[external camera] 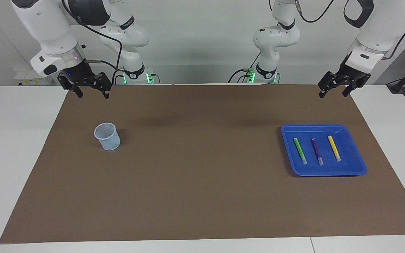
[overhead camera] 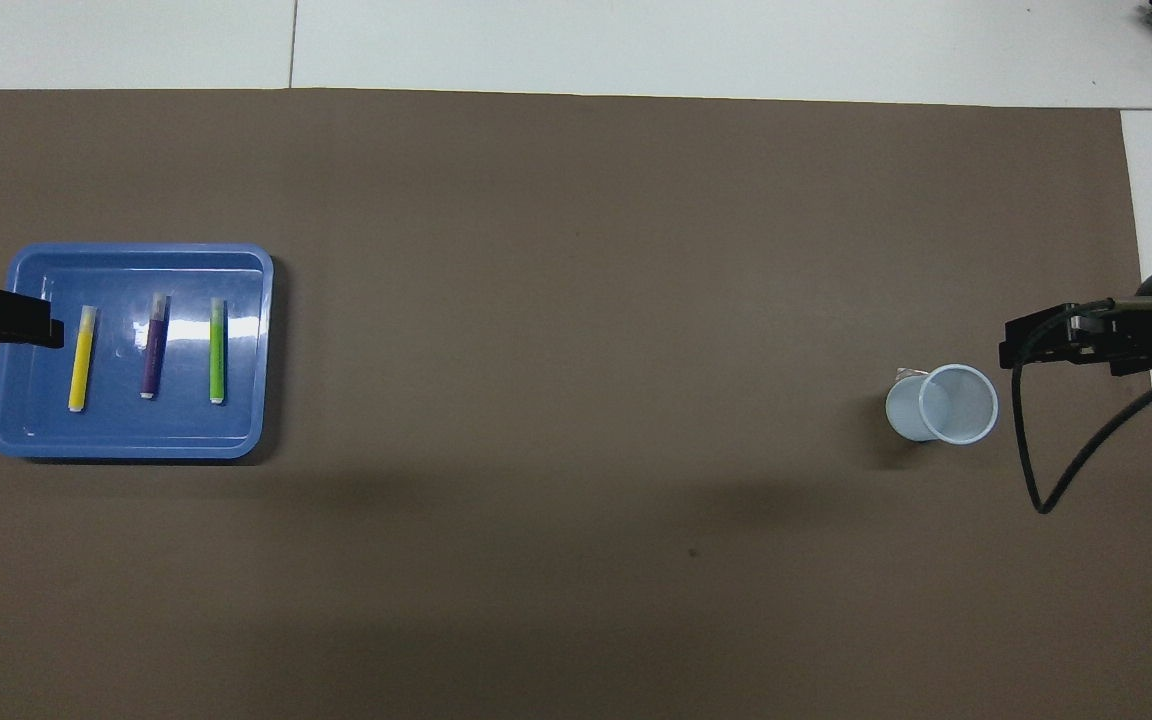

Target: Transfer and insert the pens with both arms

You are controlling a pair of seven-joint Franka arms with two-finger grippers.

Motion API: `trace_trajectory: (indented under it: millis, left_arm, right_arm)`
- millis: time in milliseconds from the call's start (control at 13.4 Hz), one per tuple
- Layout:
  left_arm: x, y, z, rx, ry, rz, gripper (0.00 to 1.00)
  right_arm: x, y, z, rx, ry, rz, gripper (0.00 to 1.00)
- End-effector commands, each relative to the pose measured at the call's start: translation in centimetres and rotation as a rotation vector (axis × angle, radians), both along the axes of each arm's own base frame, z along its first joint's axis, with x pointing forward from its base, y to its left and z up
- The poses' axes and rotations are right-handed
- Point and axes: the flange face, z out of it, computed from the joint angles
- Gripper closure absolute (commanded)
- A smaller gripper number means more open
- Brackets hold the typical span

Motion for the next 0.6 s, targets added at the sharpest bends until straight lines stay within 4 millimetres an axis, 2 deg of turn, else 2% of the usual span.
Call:
trace_trajectory:
  millis: [0,523]
  left_arm:
    - [-0.63,0.71,-0.02,-0.006,-0.02,0.027,0.0]
    - [-1.08,0.68,-0.94,-0.007,0.002,0.035,0.0]
  right_arm:
    - [-0.39,-0.13,0.29,0.022,-0.009,0.008,0.0]
    - [-0.43,-0.13,0.38,0.022,-0.01,0.008,0.0]
